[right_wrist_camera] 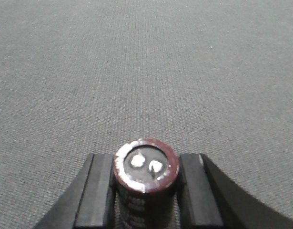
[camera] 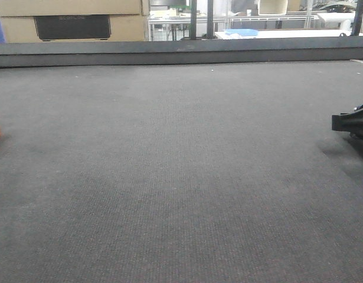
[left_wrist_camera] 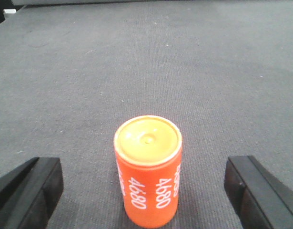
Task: Place cylindrical capacitor in blue bin on shelf
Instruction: 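Close both grippers around the two capacitors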
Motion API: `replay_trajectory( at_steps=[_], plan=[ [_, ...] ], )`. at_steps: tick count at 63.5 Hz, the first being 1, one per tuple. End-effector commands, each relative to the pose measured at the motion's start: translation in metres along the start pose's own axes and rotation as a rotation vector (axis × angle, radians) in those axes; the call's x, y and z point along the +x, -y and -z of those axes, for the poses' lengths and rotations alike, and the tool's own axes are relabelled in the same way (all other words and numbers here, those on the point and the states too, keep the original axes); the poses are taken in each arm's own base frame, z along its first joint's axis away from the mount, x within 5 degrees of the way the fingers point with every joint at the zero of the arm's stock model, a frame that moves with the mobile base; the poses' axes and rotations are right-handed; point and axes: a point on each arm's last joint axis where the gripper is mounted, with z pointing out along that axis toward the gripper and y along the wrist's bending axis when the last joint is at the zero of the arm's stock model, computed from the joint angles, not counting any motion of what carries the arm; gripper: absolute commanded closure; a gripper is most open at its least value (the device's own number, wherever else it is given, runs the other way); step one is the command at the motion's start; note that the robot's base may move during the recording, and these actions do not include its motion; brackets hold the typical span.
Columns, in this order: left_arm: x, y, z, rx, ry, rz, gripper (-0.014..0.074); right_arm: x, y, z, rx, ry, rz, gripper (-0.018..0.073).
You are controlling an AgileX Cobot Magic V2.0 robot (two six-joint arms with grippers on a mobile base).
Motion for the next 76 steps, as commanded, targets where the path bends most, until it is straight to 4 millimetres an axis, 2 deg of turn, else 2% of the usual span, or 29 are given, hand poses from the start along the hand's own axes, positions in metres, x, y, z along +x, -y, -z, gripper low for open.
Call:
replay_trajectory(
  at_steps=[1, 16, 32, 76],
  plan=[
    [0.001, 0.002, -0.005, 0.008, 0.046, 0.003, 0.0006, -0.004, 0.0, -0.001, 0.006, 0.041, -0.002, 0.0401],
    [0.009, 0.003, -0.022, 0.009, 0.055, 0.021, 0.0006, -0.004, 0.0, -0.001, 0.006, 0.041, -0.002, 0.0401],
    [0.009, 0.003, -0.043, 0.011, 0.044, 0.023, 0.0006, -0.004, 0.0, -0.001, 0.006, 0.041, -0.002, 0.0401],
    [0.027, 0.004, -0.055, 0.011, 0.04, 0.051, 0.0006, -0.004, 0.0, -0.001, 0.006, 0.041, -0.002, 0.0401]
  ],
)
